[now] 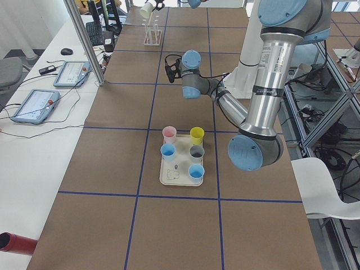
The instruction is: Transfer IKEA cup to right arm and place on rack
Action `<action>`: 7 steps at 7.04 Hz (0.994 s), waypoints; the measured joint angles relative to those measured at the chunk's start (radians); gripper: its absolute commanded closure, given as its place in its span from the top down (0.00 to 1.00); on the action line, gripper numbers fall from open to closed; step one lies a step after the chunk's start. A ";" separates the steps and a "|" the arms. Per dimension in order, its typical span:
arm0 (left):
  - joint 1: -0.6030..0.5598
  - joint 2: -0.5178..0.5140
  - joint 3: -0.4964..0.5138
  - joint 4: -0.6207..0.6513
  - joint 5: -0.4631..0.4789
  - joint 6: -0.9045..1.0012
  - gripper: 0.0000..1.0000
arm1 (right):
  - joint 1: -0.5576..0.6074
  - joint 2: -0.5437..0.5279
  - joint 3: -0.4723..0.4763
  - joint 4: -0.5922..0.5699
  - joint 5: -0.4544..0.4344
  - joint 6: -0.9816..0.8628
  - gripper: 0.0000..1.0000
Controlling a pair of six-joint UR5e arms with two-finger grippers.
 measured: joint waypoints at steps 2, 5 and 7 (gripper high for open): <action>0.005 0.001 0.000 0.000 0.000 0.003 1.00 | 0.074 0.013 -0.042 -0.079 -0.061 -0.436 0.00; 0.007 0.001 0.000 0.000 0.000 0.004 1.00 | 0.087 0.063 -0.194 -0.081 -0.177 -0.799 0.00; 0.007 0.000 0.000 -0.001 0.000 0.004 1.00 | 0.062 0.070 -0.263 -0.061 -0.211 -0.826 0.00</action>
